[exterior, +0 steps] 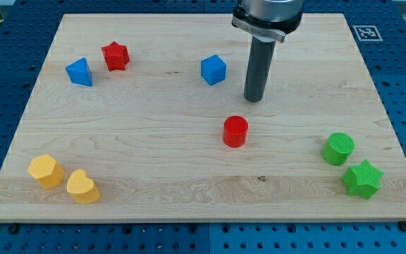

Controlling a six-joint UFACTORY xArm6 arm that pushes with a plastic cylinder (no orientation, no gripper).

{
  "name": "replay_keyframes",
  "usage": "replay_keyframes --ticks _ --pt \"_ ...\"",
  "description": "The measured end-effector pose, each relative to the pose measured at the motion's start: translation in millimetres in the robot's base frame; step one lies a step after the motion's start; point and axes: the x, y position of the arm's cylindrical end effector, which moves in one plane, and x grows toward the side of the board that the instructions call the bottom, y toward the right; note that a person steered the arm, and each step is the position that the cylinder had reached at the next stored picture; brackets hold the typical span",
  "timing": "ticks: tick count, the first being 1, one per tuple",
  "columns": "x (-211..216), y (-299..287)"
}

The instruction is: Move your arm towards blue cube

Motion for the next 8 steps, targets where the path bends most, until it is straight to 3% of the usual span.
replay_keyframes --ticks 3,4,5,8 --pt "-9 24" --pt "-56 24" --pt "-73 22" --pt "-54 -54"
